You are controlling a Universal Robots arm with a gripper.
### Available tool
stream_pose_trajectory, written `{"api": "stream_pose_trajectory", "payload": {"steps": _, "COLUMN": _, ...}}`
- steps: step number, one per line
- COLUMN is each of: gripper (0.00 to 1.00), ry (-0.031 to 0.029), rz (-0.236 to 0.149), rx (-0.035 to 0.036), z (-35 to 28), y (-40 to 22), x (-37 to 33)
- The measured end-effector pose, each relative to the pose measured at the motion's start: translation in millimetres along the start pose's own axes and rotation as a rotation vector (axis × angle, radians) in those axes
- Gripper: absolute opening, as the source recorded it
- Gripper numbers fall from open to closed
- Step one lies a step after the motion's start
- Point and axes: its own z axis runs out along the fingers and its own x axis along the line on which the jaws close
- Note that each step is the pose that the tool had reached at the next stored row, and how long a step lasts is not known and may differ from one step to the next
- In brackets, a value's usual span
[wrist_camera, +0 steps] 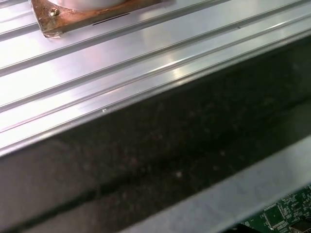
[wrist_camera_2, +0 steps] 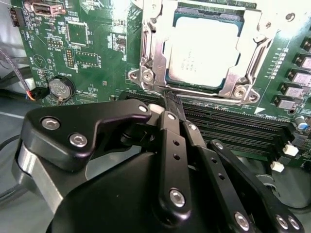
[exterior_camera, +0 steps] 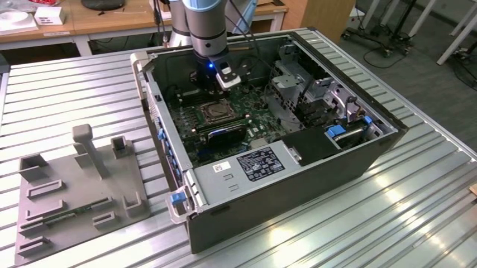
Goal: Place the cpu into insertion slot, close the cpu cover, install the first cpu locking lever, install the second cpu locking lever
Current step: 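Install the first cpu locking lever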
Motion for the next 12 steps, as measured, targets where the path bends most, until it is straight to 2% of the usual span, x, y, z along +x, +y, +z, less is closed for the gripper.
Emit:
{"api": "stream_pose_trajectory", "payload": {"steps": 4, "gripper": 0.11, "ry": -0.0051, "rz": -0.001, "rx": 0.0, "z": 1.2, "y": -0.1, "x": 0.4}}
{"api": "stream_pose_trajectory", "payload": {"steps": 12, "gripper": 0.11, "ry": -0.006, "rz": -0.001, "rx": 0.0011, "z": 0.0, "y": -0.2, "x": 0.5}}
